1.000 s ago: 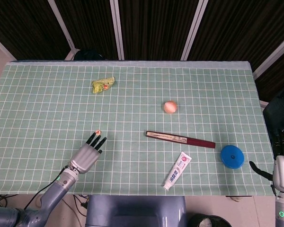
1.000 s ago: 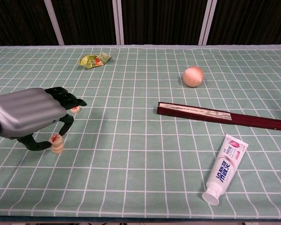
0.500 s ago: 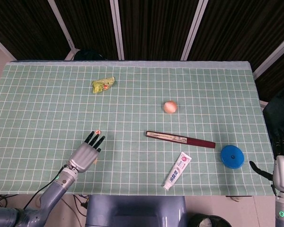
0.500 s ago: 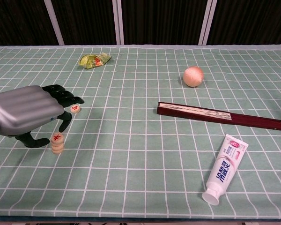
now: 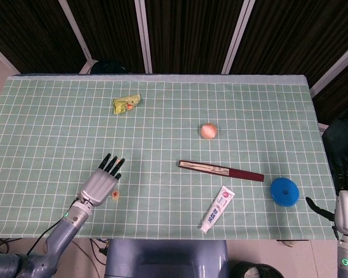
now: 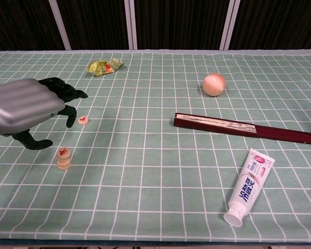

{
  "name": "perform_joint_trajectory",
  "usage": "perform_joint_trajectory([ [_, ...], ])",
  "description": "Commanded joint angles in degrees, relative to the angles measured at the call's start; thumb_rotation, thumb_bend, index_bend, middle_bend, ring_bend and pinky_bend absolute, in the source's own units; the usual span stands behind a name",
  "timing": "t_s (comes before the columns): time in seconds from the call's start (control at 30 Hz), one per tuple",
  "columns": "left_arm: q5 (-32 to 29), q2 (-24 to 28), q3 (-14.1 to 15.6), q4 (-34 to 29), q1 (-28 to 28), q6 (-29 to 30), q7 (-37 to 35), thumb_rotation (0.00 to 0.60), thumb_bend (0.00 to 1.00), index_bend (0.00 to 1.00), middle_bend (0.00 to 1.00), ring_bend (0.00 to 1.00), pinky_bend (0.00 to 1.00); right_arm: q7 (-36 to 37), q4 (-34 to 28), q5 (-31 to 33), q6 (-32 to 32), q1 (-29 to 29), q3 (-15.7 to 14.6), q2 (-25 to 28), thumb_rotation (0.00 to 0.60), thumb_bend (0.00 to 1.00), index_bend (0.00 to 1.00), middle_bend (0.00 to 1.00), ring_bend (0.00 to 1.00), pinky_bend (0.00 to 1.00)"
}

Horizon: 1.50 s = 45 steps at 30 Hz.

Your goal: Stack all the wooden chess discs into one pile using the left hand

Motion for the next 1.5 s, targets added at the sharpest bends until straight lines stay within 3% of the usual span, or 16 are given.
perform_joint_trajectory([
  [0.03, -2.33, 0.34, -2.75, 1.70, -0.69, -0.75, -1.96, 0.600, 0.21, 0.37, 0.00, 0.00, 0.00, -0.05, 0.02, 0.00, 0.04, -0.01, 0.01, -0.06, 0.600, 0.23, 0.09, 0.01, 0.00, 0.00],
  [0.27, -11.19, -1.00, -8.40, 6.54, -4.40, -6.65, -4.49, 0.600, 0.20, 0.36, 0.00, 0.00, 0.00, -0.42, 0.01, 0.11, 0.08, 0.00, 0.03, -0.19, 0.600, 0.23, 0.09, 0.01, 0.00, 0.00],
  [0.7, -19.55, -8.94, -11.65, 18.50, -9.47, -10.18, -4.75, 0.600, 0.21, 0.41, 0.00, 0.00, 0.00, -0.30, -0.06, 0.27, -0.07, -0.03, 0.02, -0.13, 0.600, 0.23, 0.09, 0.01, 0.00, 0.00],
  [1.0, -21.83, -13.14, -11.22, 23.04, -11.87, -11.17, -3.70, 0.600, 0.24, 0.44, 0.00, 0.00, 0.00, -0.11, -0.13, 0.40, -0.05, -0.05, 0.14, -0.04, 0.600, 0.23, 0.09, 0.01, 0.00, 0.00],
  [1.5, -22.48, -13.81, -10.03, 24.13, -12.73, -10.50, -3.30, 0.600, 0.26, 0.45, 0.00, 0.00, 0.00, 0.24, -0.43, 0.87, -0.38, -0.05, 0.24, 0.11, 0.600, 0.23, 0.09, 0.01, 0.00, 0.00],
])
